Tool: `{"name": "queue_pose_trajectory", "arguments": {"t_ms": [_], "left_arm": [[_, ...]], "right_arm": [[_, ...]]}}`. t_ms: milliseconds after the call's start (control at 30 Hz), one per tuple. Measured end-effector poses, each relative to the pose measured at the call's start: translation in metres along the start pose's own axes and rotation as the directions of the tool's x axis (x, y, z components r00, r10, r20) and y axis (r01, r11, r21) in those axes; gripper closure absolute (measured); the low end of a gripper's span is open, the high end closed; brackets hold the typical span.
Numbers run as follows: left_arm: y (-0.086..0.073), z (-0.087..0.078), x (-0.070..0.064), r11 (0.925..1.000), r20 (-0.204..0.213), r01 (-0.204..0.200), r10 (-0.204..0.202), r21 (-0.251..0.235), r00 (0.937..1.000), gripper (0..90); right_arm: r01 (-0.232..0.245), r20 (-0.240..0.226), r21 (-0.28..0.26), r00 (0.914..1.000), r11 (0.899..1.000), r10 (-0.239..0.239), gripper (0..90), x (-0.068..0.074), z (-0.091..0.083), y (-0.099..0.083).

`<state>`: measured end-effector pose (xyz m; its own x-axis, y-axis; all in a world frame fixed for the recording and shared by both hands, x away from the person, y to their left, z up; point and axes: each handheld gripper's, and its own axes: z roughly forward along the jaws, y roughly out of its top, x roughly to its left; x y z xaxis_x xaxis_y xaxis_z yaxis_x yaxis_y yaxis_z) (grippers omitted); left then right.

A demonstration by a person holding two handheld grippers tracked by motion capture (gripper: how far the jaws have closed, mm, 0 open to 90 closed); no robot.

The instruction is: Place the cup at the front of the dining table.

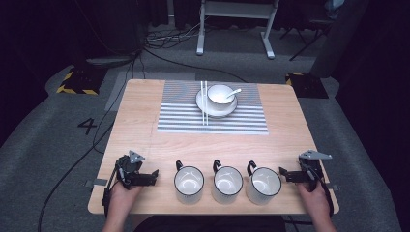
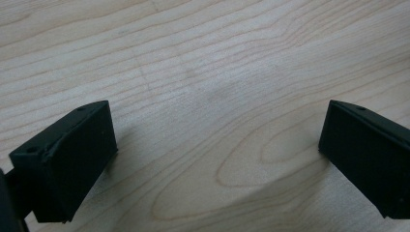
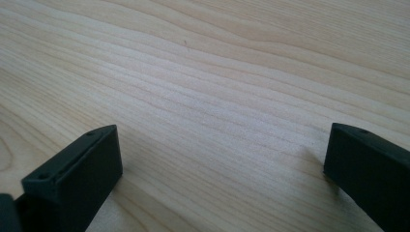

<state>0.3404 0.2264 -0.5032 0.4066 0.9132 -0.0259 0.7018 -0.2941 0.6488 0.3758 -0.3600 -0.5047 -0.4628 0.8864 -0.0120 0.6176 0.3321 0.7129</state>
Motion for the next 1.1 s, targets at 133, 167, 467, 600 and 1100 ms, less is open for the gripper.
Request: {"name": "queue_pose_trajectory", "arguments": {"t_ms": [133,167,467,600,1100], "left_arm": [[0.000,-0.005,0.001,0.9986,0.044,0.039,-0.037,-0.036,0.9984,3.8],[0.001,-0.008,0.001,0.9967,0.071,0.052,-0.047,-0.063,0.9963,7.4],[0.012,-0.026,-0.011,0.9889,0.120,0.011,0.007,-0.148,0.9927,4.4],[0.018,-0.039,-0.018,0.9796,0.152,0.015,0.016,-0.200,0.9883,3.6],[0.028,-0.085,-0.043,0.9544,0.160,0.003,0.047,-0.299,0.9859,3.8]], "right_arm": [[0.002,0.000,0.001,1.0000,1.000,-0.002,0.0,0.000,0.000,0.000],[0.000,0.006,-0.001,1.0000,1.000,0.000,0.0,0.000,0.000,0.000],[0.000,0.007,0.000,1.0000,1.000,0.000,0.0,0.000,0.001,0.000],[0.000,0.007,0.000,1.0000,1.000,0.000,0.0,0.000,0.001,0.000],[-0.004,0.007,-0.001,1.0000,1.000,0.004,0.0,0.000,0.001,0.000]]}}
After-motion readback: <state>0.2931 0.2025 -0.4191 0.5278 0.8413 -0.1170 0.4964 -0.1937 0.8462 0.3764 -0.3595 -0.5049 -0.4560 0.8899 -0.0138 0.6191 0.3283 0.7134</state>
